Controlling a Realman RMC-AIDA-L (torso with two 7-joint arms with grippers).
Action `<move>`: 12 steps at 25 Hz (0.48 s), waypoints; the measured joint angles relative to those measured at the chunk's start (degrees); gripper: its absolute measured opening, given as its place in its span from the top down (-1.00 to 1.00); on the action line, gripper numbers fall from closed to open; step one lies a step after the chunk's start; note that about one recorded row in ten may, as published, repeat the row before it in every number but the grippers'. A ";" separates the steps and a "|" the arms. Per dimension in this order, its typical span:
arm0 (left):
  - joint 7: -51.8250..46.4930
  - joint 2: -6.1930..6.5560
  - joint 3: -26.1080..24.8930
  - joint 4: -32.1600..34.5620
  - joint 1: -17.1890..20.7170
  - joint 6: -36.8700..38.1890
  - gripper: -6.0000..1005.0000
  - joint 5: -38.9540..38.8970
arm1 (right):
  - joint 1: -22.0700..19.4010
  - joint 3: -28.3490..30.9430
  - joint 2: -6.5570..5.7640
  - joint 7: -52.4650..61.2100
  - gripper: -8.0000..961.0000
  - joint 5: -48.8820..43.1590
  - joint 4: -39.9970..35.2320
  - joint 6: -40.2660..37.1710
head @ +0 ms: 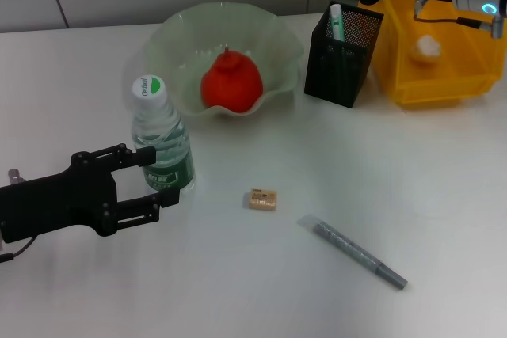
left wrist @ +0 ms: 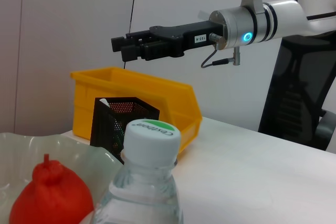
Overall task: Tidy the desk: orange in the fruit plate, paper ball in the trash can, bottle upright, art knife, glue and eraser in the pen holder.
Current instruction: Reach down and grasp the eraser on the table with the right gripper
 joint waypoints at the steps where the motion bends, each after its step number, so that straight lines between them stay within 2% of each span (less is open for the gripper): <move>1: 0.01 0.00 0.00 0.00 0.00 0.02 -0.51 0.00 | -0.08 0.00 -0.01 0.19 -0.20 0.00 -0.09 -0.10; 4: 0.11 0.00 0.00 0.00 0.01 0.07 -0.51 0.00 | -0.46 -0.15 0.07 2.03 -0.31 -0.40 -1.50 -1.43; 6: 0.22 0.00 0.00 0.00 0.01 0.11 -0.51 0.00 | -1.54 -1.66 0.53 7.06 -0.35 -1.72 -5.88 -3.99; 8: 0.26 0.00 0.00 0.00 0.03 0.23 -0.51 0.00 | -3.35 -4.72 1.18 12.95 -0.35 -3.05 -12.06 -5.90; 12: 0.45 0.03 -0.01 0.00 0.14 0.26 -0.51 0.00 | -8.51 -14.99 2.71 29.52 -0.34 -8.91 -30.22 -7.95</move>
